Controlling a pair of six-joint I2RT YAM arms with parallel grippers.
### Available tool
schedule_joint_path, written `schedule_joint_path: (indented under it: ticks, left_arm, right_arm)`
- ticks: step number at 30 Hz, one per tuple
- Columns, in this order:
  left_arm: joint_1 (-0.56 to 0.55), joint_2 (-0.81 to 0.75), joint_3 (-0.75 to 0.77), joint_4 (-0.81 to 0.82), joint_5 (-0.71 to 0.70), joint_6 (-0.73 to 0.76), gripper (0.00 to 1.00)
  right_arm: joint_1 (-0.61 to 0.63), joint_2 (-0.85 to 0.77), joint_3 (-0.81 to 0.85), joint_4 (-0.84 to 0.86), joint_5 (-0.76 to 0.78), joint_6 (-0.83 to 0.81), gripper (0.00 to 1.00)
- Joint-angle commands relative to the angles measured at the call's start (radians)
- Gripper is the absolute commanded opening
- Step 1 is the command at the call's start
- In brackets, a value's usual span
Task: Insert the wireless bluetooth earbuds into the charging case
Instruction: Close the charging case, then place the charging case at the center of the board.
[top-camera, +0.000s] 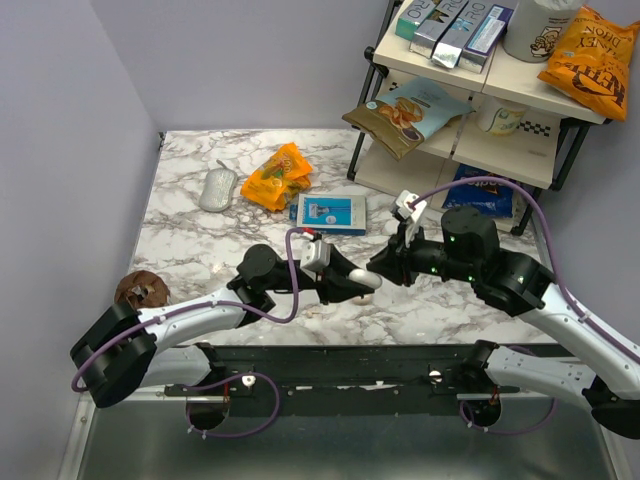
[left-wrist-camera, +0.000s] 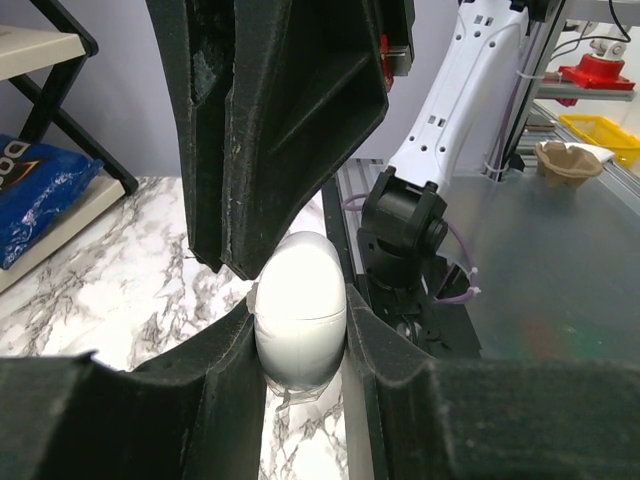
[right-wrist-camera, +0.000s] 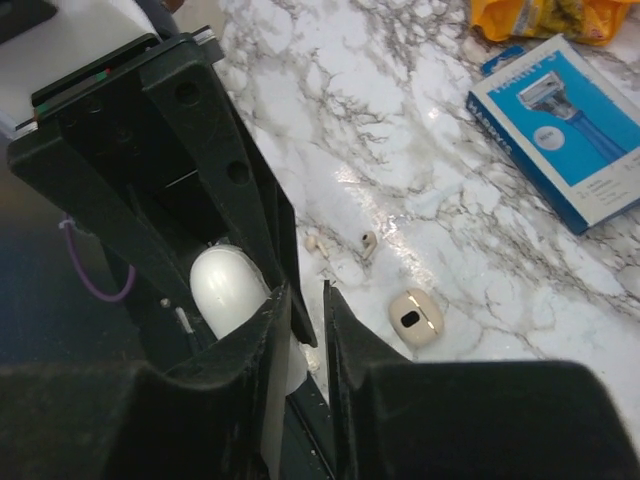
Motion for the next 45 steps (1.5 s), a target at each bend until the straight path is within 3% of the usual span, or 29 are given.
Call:
schedule_joint_path:
  ticks: [1, 2, 6, 13, 15, 20, 31, 34, 38, 45]
  left_arm:
    - [-0.003, 0.008, 0.031, -0.004, -0.047, 0.012, 0.00]
    - [-0.003, 0.005, 0.032, -0.039, -0.076, 0.011, 0.00]
    - [0.000, -0.018, 0.003, -0.156, -0.232, -0.012, 0.00]
    - [0.074, -0.004, -0.014, -0.392, -0.590, -0.230, 0.00]
    - [0.121, 0.051, 0.001, -0.452, -0.595, -0.302, 0.00]
    - [0.266, 0.207, -0.003, -0.424, -0.573, -0.402, 0.00]
    - [0.347, 0.410, 0.086, -0.530, -0.569, -0.430, 0.00]
    - [0.361, 0.450, 0.112, -0.572, -0.575, -0.422, 0.10]
    - [0.369, 0.475, 0.133, -0.621, -0.586, -0.408, 0.35]
    - [0.372, 0.462, 0.146, -0.694, -0.616, -0.387, 0.50]
  right_arm:
    - [-0.003, -0.022, -0.019, -0.022, 0.142, 0.067, 0.33]
    - [-0.005, -0.029, -0.022, -0.022, 0.283, 0.089, 0.36]
    - [-0.008, -0.052, -0.040, -0.017, 0.526, 0.201, 0.61]
    - [-0.048, -0.051, -0.132, 0.041, 0.573, 0.278, 0.78]
    - [-0.049, -0.023, -0.162, 0.056, 0.565, 0.291, 0.79]
    - [-0.051, 0.010, -0.209, 0.078, 0.544, 0.296, 0.79]
    - [-0.055, -0.014, -0.232, 0.098, 0.513, 0.271, 0.79]
    - [-0.055, -0.019, -0.232, 0.098, 0.504, 0.264, 0.79]
    - [-0.052, -0.023, -0.235, 0.096, 0.497, 0.258, 0.79]
    - [-0.054, -0.025, -0.237, 0.096, 0.497, 0.253, 0.79]
